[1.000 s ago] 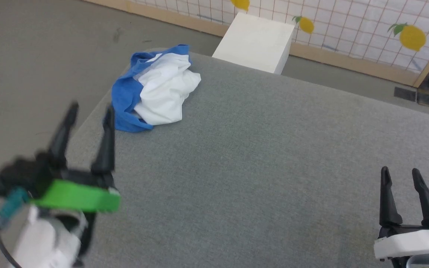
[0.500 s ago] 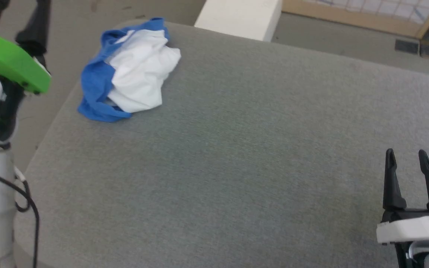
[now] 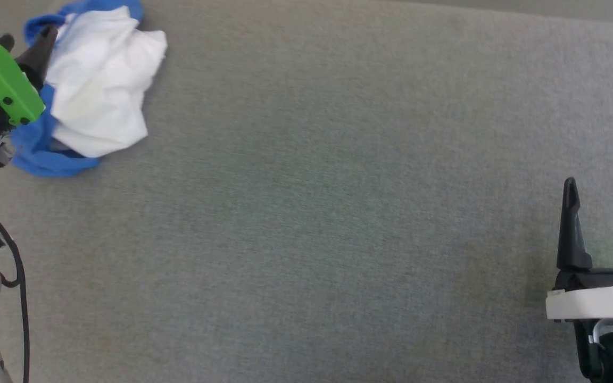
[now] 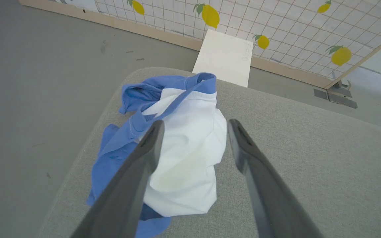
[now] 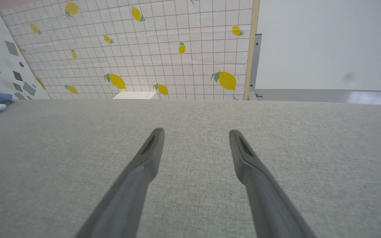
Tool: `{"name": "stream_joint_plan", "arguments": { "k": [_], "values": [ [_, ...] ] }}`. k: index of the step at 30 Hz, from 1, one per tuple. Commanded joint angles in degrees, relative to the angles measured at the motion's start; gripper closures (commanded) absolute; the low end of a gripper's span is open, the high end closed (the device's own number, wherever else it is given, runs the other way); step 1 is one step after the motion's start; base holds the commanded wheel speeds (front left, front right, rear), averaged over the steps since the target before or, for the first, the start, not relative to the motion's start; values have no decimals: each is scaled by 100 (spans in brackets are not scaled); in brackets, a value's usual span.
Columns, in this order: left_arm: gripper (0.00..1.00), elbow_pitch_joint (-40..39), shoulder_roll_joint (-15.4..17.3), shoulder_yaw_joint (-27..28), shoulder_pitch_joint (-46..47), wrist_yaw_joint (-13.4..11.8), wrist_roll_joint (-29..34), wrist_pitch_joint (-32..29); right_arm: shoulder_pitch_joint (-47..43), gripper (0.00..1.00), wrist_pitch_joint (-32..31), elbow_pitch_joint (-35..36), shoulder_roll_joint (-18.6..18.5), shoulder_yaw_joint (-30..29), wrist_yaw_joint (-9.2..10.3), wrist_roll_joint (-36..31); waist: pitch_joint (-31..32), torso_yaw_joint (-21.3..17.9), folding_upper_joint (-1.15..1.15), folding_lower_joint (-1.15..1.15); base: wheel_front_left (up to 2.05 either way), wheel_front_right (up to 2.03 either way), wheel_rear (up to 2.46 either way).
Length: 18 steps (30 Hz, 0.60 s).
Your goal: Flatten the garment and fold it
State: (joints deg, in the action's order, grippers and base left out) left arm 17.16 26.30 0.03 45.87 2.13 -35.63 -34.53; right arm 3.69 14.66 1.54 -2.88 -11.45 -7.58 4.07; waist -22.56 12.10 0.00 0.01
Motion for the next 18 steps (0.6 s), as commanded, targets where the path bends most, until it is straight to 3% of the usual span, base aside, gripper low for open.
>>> {"name": "stream_joint_plan", "arguments": {
  "k": [1, 7, 15, 16, 17, 18],
  "values": [
    [0, 87, 17, 12, 55, -89, -77, -94, 116, 0, 34, 62, 1, -21, 9, -45, -559, -431, 0, -1, 0, 0, 0],
    [0, 481, 22, -60, 85, -427, -32, -524, 226, 0, 34, 214, 1, -178, 9, -116, -991, -556, 0, -1, 0, 0, 0],
    [0, 931, 191, -159, 137, -781, 296, -525, 376, 0, 34, 328, 1, -192, 9, -133, -1354, -756, 0, -1, 0, 0, 0],
    [57, 977, 205, -188, 136, -753, 323, -482, 385, 0, 34, 336, 1, -199, 9, -133, -1385, -775, 0, -1, 0, 0, 0],
    [100, 1018, 204, -200, 136, -725, 324, -445, 387, 0, 34, 342, 1, -212, 9, -134, -1403, -782, 0, -1, 0, 0, 0],
    [100, 1090, 187, -208, 136, -682, 299, -417, 385, 0, 34, 351, 1, -232, 9, -136, -1420, -786, 0, -1, 0, 0, 0]
  ]
}}
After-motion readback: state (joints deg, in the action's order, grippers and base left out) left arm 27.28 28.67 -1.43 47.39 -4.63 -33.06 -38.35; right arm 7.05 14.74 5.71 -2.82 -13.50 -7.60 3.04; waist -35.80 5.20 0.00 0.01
